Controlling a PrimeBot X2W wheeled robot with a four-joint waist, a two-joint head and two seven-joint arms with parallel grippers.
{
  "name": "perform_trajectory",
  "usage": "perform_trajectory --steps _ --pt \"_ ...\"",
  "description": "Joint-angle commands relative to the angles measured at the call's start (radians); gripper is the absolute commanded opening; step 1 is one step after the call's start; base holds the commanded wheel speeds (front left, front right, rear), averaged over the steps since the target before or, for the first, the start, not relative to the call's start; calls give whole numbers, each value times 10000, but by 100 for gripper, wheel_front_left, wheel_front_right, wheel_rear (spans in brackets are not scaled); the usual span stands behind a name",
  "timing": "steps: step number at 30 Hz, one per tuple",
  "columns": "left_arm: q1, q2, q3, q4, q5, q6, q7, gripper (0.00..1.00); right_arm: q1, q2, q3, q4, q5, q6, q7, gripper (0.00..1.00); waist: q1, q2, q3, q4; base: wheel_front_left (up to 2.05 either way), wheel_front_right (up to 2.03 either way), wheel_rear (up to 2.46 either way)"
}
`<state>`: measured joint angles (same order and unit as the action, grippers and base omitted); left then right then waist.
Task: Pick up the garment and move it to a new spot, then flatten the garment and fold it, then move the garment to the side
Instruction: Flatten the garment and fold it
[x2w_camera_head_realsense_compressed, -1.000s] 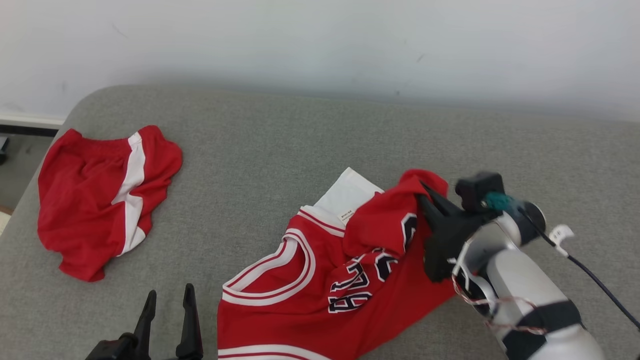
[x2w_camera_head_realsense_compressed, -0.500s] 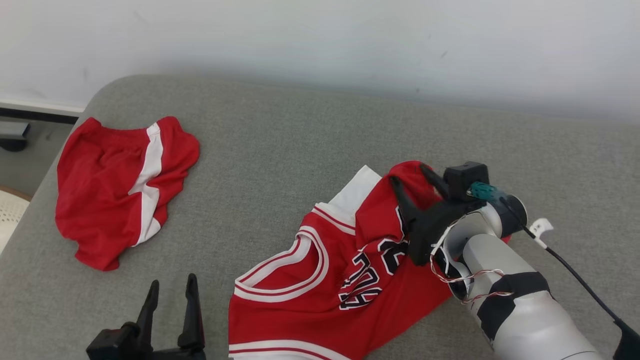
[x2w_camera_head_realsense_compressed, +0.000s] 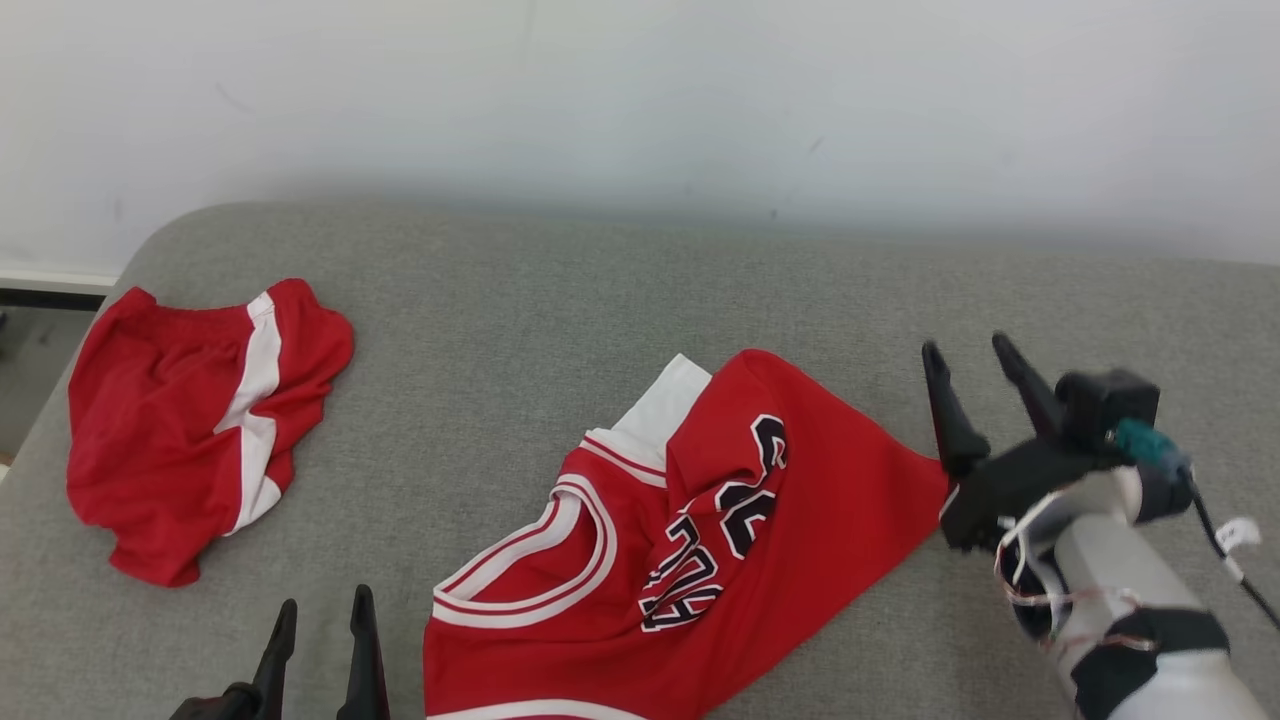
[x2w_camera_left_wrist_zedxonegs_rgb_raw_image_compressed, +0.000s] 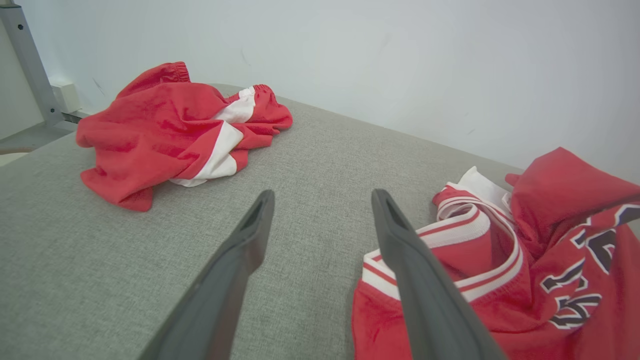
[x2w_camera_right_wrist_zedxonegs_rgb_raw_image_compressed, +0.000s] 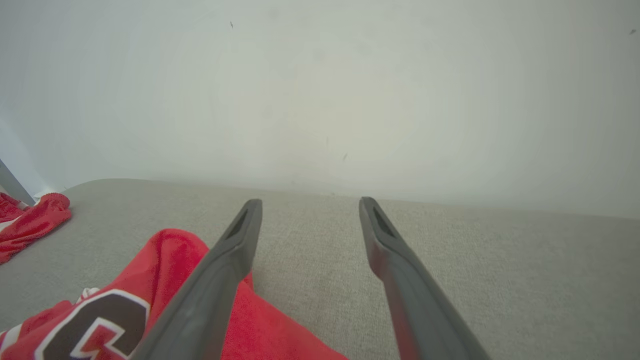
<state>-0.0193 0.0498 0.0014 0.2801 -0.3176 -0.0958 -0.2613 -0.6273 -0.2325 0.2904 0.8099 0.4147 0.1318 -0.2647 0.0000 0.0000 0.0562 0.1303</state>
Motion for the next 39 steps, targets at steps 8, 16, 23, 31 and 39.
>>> perform_trajectory --steps 8,16,23,31,39 --pt "236 8 2 9 53 -56 -27 100 1430 141 -532 -763 -421 -24 -16 100 0 0 -234 -240 0 0 0" --pt "555 8 -180 82 121 -64 -26 100 3344 426 -2093 -2357 -1299 -24 -19 100 0 0 -514 -99 0 0 0" --pt "1083 6 -738 478 237 -172 -26 100 4486 909 -3000 -2974 -1880 -24 -18 100 0 0 -567 -48 0 0 0" --pt "1763 8 -1869 1133 -235 -315 -28 100 4353 895 -3169 -2422 -2243 -24 -19 100 0 0 -465 -3 0 0 0" --pt "1470 -28 -2721 2066 -615 -339 -1 100 3112 718 -2918 -966 -2345 -24 -10 100 0 0 -148 65 0 0 0"
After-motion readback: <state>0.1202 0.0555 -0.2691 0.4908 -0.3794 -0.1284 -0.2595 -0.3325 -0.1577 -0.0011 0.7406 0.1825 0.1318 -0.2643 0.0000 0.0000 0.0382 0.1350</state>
